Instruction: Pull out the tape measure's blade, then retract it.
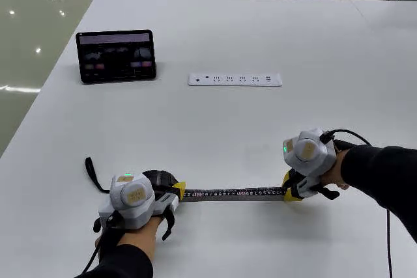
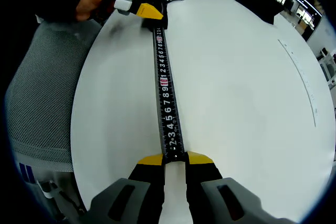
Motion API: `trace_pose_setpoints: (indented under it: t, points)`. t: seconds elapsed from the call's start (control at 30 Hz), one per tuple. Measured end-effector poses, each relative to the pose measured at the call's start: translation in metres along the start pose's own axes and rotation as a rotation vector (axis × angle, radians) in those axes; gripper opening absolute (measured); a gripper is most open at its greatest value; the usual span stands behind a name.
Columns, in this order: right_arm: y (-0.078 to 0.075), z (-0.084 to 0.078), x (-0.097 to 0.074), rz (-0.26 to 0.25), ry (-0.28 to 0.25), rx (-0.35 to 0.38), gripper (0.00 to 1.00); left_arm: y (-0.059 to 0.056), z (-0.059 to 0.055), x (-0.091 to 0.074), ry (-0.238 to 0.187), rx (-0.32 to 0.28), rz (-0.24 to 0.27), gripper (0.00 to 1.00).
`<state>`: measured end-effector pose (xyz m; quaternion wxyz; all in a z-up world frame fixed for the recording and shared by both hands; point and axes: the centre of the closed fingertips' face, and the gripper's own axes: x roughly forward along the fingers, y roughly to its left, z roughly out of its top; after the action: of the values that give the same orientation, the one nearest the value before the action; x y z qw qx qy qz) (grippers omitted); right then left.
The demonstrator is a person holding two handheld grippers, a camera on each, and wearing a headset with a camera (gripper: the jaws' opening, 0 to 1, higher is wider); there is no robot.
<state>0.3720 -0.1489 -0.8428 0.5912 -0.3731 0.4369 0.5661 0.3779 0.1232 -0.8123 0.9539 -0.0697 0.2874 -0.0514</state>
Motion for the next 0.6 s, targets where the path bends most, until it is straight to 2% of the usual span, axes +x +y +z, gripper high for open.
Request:
trace_pose_setpoints:
  t: [0.17,0.6]
  points:
    - [0.0011,0.0020,0.0005,-0.008,0.009,-0.008,0.10,0.0000,-0.0002,-0.0002,0.003,-0.003,-0.002,0.63]
    - [0.0018,0.0075,0.0032,-0.017,-0.004,0.027,0.10,-0.0002,-0.0007,-0.0006,0.013,-0.008,-0.008,0.63]
